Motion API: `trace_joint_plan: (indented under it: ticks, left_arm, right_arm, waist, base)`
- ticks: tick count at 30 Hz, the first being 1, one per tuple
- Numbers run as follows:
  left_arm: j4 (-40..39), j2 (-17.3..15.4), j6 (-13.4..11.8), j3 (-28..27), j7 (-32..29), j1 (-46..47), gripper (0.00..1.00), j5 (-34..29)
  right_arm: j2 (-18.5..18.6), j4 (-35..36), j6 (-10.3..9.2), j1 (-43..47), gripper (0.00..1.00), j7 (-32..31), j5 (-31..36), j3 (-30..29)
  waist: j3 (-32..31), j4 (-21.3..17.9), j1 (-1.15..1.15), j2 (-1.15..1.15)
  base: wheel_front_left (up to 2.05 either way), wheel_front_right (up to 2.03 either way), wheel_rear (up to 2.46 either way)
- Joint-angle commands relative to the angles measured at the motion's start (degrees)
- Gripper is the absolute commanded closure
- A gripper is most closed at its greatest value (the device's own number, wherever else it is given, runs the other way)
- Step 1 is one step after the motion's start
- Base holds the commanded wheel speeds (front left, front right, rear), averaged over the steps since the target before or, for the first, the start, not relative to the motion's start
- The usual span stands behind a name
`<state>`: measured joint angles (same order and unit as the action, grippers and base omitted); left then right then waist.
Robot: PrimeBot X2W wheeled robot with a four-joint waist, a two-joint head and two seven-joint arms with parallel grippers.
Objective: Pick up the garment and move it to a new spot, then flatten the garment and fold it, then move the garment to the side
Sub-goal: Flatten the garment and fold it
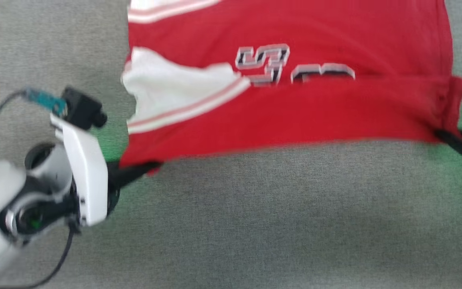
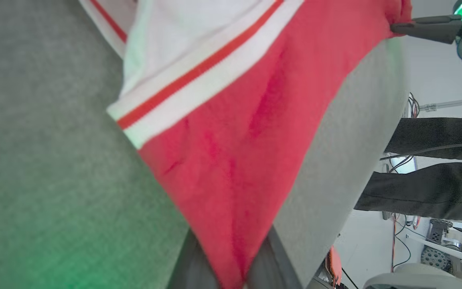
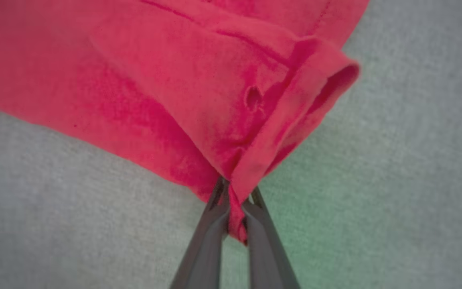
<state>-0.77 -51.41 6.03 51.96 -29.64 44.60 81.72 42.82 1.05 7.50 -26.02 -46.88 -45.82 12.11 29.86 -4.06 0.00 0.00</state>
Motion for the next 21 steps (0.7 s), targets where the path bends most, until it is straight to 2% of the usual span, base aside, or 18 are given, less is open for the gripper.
trace_joint_plan:
  ticks: [1, 9, 15, 16, 17, 18, 19, 20, 21]
  left_arm:
    - [-1.54, -1.10, -0.47, 0.31, 0.95, -2.25, 1.00, -0.06]
    - [-10.27, -4.90, -3.10, 1.14, 6.74, -10.60, 1.00, -0.52]
    - [-13.70, -5.84, -4.43, 1.36, 9.89, -13.97, 1.00, -1.05]
    - [-13.83, -5.77, -4.64, 1.10, 10.45, -14.13, 0.94, -1.30]
    - [-13.77, -5.60, -4.76, 0.91, 10.87, -14.22, 0.71, -1.34]
    - [-13.68, -5.55, -4.84, 0.84, 11.06, -14.24, 0.52, -1.47]
    - [-13.57, -5.66, -4.88, 0.68, 11.45, -14.10, 0.16, -1.74]
    - [-13.44, -5.82, -5.03, 0.36, 11.81, -14.03, 0.00, -1.80]
    - [-13.40, -6.01, -5.12, 0.03, 12.27, -13.98, 0.00, -1.69]
  right_arm:
    - [1.59, 0.00, -0.02, 1.82, 1.00, -0.29, -0.84, 0.17]
    - [6.85, 2.02, -0.02, 9.28, 1.00, -0.28, -5.27, -1.42]
    - [7.38, 3.50, -0.03, 13.11, 1.00, 1.19, -5.77, -3.85]
    - [7.18, 3.78, -0.03, 13.36, 1.00, 1.89, -5.38, -4.25]
    - [6.94, 3.91, -0.03, 13.38, 0.73, 2.76, -4.75, -4.71]
    - [6.66, 3.89, -0.03, 13.43, 0.51, 3.46, -4.15, -4.98]
    - [6.44, 3.94, -0.02, 13.56, 0.05, 4.05, -3.56, -5.08]
    - [6.21, 4.17, -0.02, 13.53, 0.00, 4.77, -3.05, -5.25]
    - [5.90, 4.29, -0.02, 13.44, 0.00, 5.81, -2.51, -5.91]
  waist:
    - [-0.82, 0.49, 0.00, 0.00]
    - [-1.63, 1.26, 0.00, 0.00]
    - [-1.43, 1.19, 0.00, 0.00]
    - [-1.40, 1.18, 0.00, 0.00]
    - [-1.36, 1.16, 0.00, 0.00]
    - [-1.36, 1.11, 0.00, 0.00]
    - [-1.41, 1.07, 0.00, 0.00]
    - [-1.49, 1.00, 0.00, 0.00]
    - [-1.57, 0.91, 0.00, 0.00]
  base:
    - [0.00, 0.00, 0.00]
    - [0.00, 0.00, 0.00]
    - [0.00, 0.00, 0.00]
    - [0.00, 0.00, 0.00]
    - [0.00, 0.00, 0.00]
    - [0.00, 0.00, 0.00]
    - [0.00, 0.00, 0.00]
    - [0.00, 0.00, 0.00]
    - [0.00, 0.00, 0.00]
